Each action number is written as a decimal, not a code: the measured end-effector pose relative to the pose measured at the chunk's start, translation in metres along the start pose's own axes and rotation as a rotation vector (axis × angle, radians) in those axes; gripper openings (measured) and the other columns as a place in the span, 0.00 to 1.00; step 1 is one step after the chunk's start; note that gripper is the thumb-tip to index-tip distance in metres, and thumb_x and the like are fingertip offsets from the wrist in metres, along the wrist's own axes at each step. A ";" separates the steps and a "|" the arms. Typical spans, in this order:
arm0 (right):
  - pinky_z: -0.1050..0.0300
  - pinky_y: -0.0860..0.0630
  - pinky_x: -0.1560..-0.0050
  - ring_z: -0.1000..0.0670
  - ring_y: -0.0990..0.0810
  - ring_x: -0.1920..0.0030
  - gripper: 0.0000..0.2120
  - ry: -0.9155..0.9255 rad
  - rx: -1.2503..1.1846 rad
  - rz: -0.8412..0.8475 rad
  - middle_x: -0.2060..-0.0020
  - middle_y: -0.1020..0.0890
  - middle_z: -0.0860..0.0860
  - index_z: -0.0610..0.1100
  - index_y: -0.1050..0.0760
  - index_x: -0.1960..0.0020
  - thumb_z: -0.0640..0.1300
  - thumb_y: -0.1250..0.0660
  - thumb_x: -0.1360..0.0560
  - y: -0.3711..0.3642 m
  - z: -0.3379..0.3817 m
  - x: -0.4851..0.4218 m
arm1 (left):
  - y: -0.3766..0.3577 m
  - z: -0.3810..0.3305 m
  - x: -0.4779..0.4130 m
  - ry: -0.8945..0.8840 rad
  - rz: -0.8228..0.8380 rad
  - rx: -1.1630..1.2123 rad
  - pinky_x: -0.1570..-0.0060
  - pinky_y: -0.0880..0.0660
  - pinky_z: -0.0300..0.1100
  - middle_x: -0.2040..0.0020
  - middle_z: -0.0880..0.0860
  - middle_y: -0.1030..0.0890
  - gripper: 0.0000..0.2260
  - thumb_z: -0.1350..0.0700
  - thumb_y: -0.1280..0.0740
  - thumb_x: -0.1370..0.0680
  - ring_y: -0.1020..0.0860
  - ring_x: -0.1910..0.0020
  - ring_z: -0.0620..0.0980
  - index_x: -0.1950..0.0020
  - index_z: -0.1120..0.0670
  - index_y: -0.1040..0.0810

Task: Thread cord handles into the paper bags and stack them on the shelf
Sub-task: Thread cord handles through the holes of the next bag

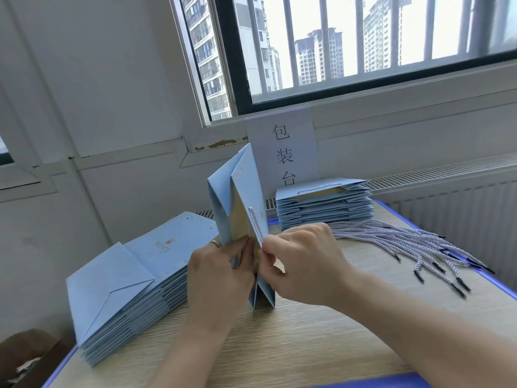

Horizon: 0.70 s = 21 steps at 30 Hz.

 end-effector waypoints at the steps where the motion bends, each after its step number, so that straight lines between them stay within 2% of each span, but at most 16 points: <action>1: 0.58 0.35 0.78 0.48 0.33 0.79 0.15 0.001 0.001 -0.003 0.80 0.31 0.53 0.45 0.33 0.71 0.46 0.39 0.26 0.000 0.000 0.000 | -0.002 0.001 0.001 0.028 0.019 0.002 0.75 0.35 0.46 0.76 0.50 0.34 0.14 0.46 0.39 0.28 0.36 0.74 0.53 0.69 0.52 0.24; 3: 0.58 0.35 0.78 0.48 0.33 0.79 0.15 0.002 0.003 -0.011 0.80 0.32 0.53 0.45 0.33 0.71 0.46 0.38 0.26 0.000 0.001 0.000 | -0.005 0.001 0.002 0.048 0.053 -0.002 0.75 0.33 0.48 0.77 0.52 0.32 0.16 0.45 0.41 0.29 0.34 0.74 0.55 0.71 0.54 0.25; 6: 0.58 0.35 0.78 0.49 0.35 0.79 0.15 -0.002 -0.002 -0.016 0.80 0.32 0.53 0.45 0.33 0.71 0.46 0.38 0.27 0.000 0.001 0.000 | -0.005 0.001 0.003 0.059 0.060 0.007 0.74 0.34 0.46 0.76 0.51 0.33 0.16 0.44 0.41 0.30 0.36 0.73 0.53 0.70 0.53 0.26; 11: 0.60 0.38 0.77 0.51 0.41 0.75 0.15 0.009 0.000 -0.020 0.79 0.32 0.54 0.46 0.33 0.70 0.46 0.36 0.25 0.001 0.001 -0.001 | 0.002 -0.004 0.002 0.002 0.026 -0.070 0.74 0.39 0.38 0.74 0.45 0.35 0.10 0.47 0.40 0.29 0.36 0.74 0.49 0.61 0.47 0.20; 16: 0.60 0.40 0.76 0.52 0.42 0.74 0.15 0.022 -0.022 -0.015 0.77 0.36 0.57 0.47 0.32 0.69 0.46 0.35 0.25 0.005 0.001 -0.001 | 0.011 -0.007 0.003 -0.063 -0.036 -0.158 0.76 0.30 0.44 0.62 0.45 0.21 0.12 0.47 0.37 0.27 0.28 0.74 0.55 0.64 0.47 0.16; 18: 0.61 0.42 0.75 0.52 0.42 0.75 0.15 0.019 -0.018 0.003 0.77 0.35 0.57 0.47 0.31 0.69 0.47 0.36 0.24 0.004 0.001 -0.001 | 0.012 -0.009 0.005 -0.091 -0.037 -0.214 0.77 0.32 0.42 0.58 0.47 0.18 0.14 0.47 0.37 0.27 0.27 0.75 0.56 0.67 0.50 0.17; 21: 0.61 0.44 0.74 0.52 0.41 0.76 0.15 0.013 -0.009 0.027 0.79 0.33 0.55 0.47 0.30 0.68 0.48 0.36 0.23 0.002 0.000 0.001 | 0.012 -0.013 0.006 -0.093 -0.010 -0.233 0.73 0.38 0.36 0.53 0.49 0.17 0.15 0.47 0.37 0.27 0.28 0.76 0.54 0.69 0.51 0.18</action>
Point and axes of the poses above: each hand's wrist, its own x-axis away from the middle knuckle, its own y-axis out of the back of the hand, z = x × y, the point moved 4 cm from there along -x, towards the middle knuckle
